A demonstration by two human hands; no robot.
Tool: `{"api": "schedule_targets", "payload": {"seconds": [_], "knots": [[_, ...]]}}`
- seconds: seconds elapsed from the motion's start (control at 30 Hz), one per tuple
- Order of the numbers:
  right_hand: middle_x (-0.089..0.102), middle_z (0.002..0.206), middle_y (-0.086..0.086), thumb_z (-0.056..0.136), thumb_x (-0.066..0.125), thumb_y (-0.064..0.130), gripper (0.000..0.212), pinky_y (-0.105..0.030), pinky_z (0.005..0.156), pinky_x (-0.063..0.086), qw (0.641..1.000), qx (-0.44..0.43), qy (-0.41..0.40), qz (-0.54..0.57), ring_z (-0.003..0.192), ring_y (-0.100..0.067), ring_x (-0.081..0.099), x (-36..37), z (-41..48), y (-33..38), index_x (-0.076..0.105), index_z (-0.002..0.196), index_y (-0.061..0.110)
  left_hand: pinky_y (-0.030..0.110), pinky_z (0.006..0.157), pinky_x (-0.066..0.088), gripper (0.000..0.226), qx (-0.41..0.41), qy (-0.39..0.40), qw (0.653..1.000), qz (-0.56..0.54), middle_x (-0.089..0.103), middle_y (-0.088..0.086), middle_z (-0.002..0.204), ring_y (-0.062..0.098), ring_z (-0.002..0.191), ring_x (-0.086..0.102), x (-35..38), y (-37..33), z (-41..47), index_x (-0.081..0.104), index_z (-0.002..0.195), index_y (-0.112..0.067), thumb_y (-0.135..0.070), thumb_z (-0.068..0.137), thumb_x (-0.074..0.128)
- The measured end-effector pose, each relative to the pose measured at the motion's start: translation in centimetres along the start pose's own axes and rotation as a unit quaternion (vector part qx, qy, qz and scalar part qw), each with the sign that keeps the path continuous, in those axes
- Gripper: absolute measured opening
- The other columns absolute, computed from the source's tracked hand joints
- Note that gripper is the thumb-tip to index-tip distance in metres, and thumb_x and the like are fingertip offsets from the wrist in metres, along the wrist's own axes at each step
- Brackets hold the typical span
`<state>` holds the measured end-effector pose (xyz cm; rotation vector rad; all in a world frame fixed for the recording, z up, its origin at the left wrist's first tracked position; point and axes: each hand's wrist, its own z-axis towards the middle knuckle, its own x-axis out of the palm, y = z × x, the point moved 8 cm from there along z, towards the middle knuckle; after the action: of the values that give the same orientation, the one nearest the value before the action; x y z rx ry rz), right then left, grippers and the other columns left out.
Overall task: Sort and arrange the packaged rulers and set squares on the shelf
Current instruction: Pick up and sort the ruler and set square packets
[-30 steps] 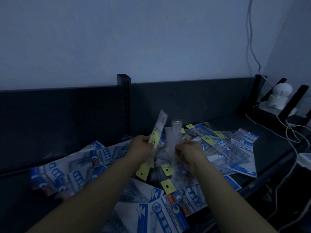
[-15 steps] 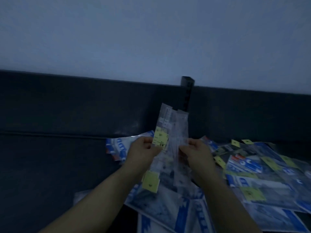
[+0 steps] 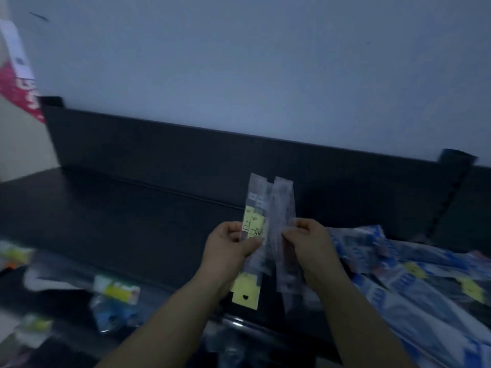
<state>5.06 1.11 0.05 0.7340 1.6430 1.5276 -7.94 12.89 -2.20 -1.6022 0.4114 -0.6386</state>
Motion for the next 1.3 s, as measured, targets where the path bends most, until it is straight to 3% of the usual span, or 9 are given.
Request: {"api": "schedule_targets", "payload": {"seconds": [0.1, 0.27, 0.5, 0.93, 0.97, 1.0, 1.03, 1.07, 1.3], "knots": [[0.068, 0.093, -0.012, 0.090, 0.057, 0.007, 0.019, -0.042, 0.073, 0.056, 0.999, -0.012, 0.036, 0.012, 0.083, -0.030, 0.066, 7.5, -1.5, 1.6, 0.059, 0.108, 0.010, 0.029, 0.065, 0.056, 0.031, 0.018, -0.038, 0.999, 0.016, 0.070, 0.012, 0.091, 0.020, 0.075, 0.067, -7.5, -1.6, 0.1, 0.058, 0.104, -0.005, -0.002, 0.078, 0.075], [0.066, 0.098, -0.010, 0.088, 0.059, 0.007, 0.025, -0.032, 0.068, 0.053, 0.996, -0.019, 0.085, 0.013, 0.079, -0.019, 0.064, 19.6, -3.5, 2.7, 0.058, 0.113, 0.011, 0.044, 0.077, 0.059, 0.032, 0.023, -0.106, 0.993, 0.036, 0.071, 0.014, 0.095, 0.030, 0.086, 0.070, -19.6, -3.8, 0.0, 0.058, 0.103, -0.007, -0.005, 0.077, 0.077], [0.062, 0.091, 0.001, 0.091, 0.058, 0.011, 0.026, -0.026, 0.061, 0.051, 0.992, -0.029, 0.126, 0.008, 0.069, -0.012, 0.059, 32.5, -3.8, 3.9, 0.056, 0.117, 0.013, 0.047, 0.082, 0.057, 0.031, 0.034, -0.187, 0.980, 0.062, 0.072, 0.011, 0.096, 0.028, 0.090, 0.069, -31.9, -5.8, 1.1, 0.058, 0.104, -0.007, -0.009, 0.079, 0.076], [0.063, 0.082, -0.009, 0.089, 0.055, 0.004, 0.020, -0.036, 0.072, 0.052, 0.978, 0.024, 0.204, 0.035, 0.071, -0.019, 0.056, 51.2, 1.4, 5.2, 0.060, 0.107, 0.009, 0.037, 0.078, 0.058, 0.028, 0.038, -0.265, 0.957, 0.114, 0.070, 0.009, 0.096, 0.024, 0.087, 0.068, -47.4, -8.4, 10.7, 0.059, 0.100, -0.007, -0.007, 0.078, 0.076], [0.065, 0.083, -0.013, 0.088, 0.054, 0.002, 0.021, -0.040, 0.075, 0.053, 0.978, 0.026, 0.205, 0.030, 0.071, -0.021, 0.054, 52.3, 2.0, 5.3, 0.061, 0.107, 0.008, 0.039, 0.079, 0.058, 0.028, 0.034, -0.266, 0.956, 0.121, 0.070, 0.009, 0.096, 0.024, 0.087, 0.069, -48.2, -8.4, 11.7, 0.059, 0.100, -0.008, -0.008, 0.078, 0.076], [0.051, 0.112, -0.024, 0.087, 0.053, 0.000, 0.021, -0.044, 0.078, 0.054, 0.978, 0.029, 0.205, 0.023, 0.072, -0.022, 0.052, 53.5, 2.7, 5.3, 0.061, 0.107, 0.002, 0.042, 0.080, 0.058, 0.027, 0.031, -0.266, 0.955, 0.129, 0.071, 0.009, 0.096, 0.024, 0.087, 0.069, -49.2, -8.3, 12.8, 0.059, 0.099, -0.008, -0.008, 0.078, 0.076], [0.048, 0.074, -0.004, 0.086, 0.052, -0.001, 0.020, -0.044, 0.075, 0.053, 0.978, 0.032, 0.205, 0.020, 0.073, -0.022, 0.051, 54.8, 3.5, 5.3, 0.060, 0.105, -0.005, 0.043, 0.080, 0.058, 0.027, 0.029, -0.266, 0.954, 0.134, 0.071, 0.009, 0.096, 0.024, 0.086, 0.069, -50.2, -8.3, 13.9, 0.060, 0.098, -0.008, -0.009, 0.077, 0.077], [0.065, 0.084, -0.024, 0.085, 0.052, -0.001, 0.022, -0.040, 0.070, 0.051, 0.978, 0.035, 0.204, 0.021, 0.074, -0.022, 0.050, 56.1, 4.5, 5.2, 0.059, 0.104, -0.009, 0.043, 0.079, 0.058, 0.027, 0.026, -0.267, 0.954, 0.135, 0.071, 0.008, 0.095, 0.023, 0.084, 0.069, -51.2, -8.2, 15.0, 0.060, 0.097, -0.009, -0.009, 0.077, 0.077], [0.060, 0.078, -0.017, 0.082, 0.047, 0.000, 0.032, -0.032, 0.064, 0.036, 0.980, 0.066, 0.186, -0.014, 0.075, -0.018, 0.046, 63.2, 7.8, 3.3, 0.051, 0.110, -0.015, 0.036, 0.074, 0.057, 0.031, -0.012, -0.256, 0.956, 0.146, 0.069, 0.009, 0.098, 0.023, 0.086, 0.068, -56.5, -7.0, 20.8, 0.059, 0.102, -0.006, -0.007, 0.076, 0.077]]}}
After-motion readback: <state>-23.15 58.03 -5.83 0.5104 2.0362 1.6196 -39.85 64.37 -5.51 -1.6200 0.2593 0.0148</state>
